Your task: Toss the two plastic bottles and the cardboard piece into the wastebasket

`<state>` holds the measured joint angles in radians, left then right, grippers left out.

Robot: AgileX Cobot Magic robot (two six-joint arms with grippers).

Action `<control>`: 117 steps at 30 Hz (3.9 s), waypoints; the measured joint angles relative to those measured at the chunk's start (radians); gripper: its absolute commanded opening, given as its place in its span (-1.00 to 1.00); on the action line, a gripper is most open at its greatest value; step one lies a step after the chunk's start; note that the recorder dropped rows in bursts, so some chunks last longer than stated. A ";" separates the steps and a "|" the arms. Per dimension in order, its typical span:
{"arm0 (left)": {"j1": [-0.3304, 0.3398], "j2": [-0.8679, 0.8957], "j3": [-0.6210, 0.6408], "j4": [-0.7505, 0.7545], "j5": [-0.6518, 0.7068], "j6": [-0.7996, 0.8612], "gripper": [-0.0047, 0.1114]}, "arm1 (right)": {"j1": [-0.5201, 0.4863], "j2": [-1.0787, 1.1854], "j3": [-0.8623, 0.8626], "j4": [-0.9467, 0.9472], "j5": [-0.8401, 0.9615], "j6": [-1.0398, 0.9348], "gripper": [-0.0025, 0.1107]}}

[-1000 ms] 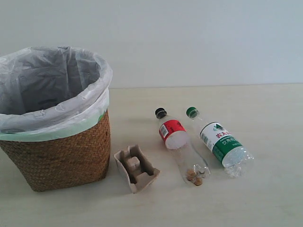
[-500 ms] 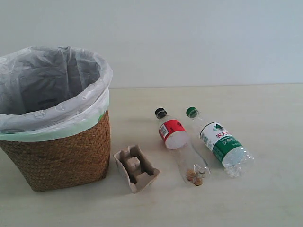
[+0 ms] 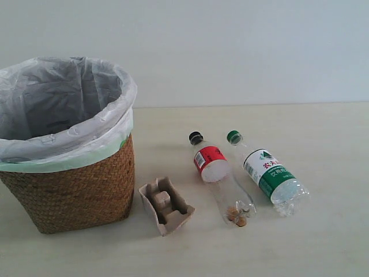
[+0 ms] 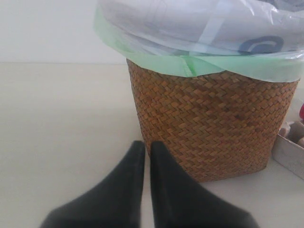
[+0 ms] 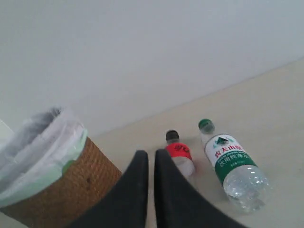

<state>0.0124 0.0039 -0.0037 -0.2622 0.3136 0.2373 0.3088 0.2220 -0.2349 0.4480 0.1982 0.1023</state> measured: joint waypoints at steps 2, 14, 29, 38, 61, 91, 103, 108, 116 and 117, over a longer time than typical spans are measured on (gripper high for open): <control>0.000 0.000 0.000 0.000 0.000 0.000 -0.85 | 0.000 0.122 -0.066 0.000 0.046 -0.056 -0.93; 0.000 0.000 0.000 0.000 0.000 0.000 -0.85 | 0.012 0.891 -0.546 0.449 0.551 -0.621 -0.92; 0.000 0.000 0.000 0.000 0.000 0.000 -0.85 | 0.140 1.383 -1.060 -0.256 0.641 -0.270 0.02; 0.000 0.000 0.000 0.000 0.000 0.000 -0.85 | 0.089 1.593 -1.207 -0.531 0.852 -0.168 0.02; 0.000 0.000 0.000 0.000 0.000 0.000 -0.85 | 0.086 1.845 -1.207 -0.539 0.724 -0.164 0.23; 0.000 0.000 0.000 0.000 0.000 0.000 -0.85 | -0.003 1.670 -1.209 -0.676 0.716 0.144 -0.96; 0.000 0.000 0.000 0.000 0.000 0.000 -0.85 | -0.007 1.375 -1.016 -0.651 0.697 0.146 -0.96; 0.000 0.000 0.000 0.000 0.000 0.000 -0.85 | -0.007 1.298 -0.875 -0.656 0.667 0.173 -0.96; 0.000 0.000 0.000 0.000 0.000 0.000 -0.85 | -0.007 1.236 -0.850 -0.913 0.743 0.377 -0.96; 0.000 0.000 0.000 0.000 0.000 0.000 -0.85 | -0.007 1.235 -0.850 -0.944 0.750 0.405 -0.96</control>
<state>0.0124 0.0039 -0.0037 -0.2622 0.3136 0.2373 0.3023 1.4573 -1.0849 -0.4955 0.9482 0.5068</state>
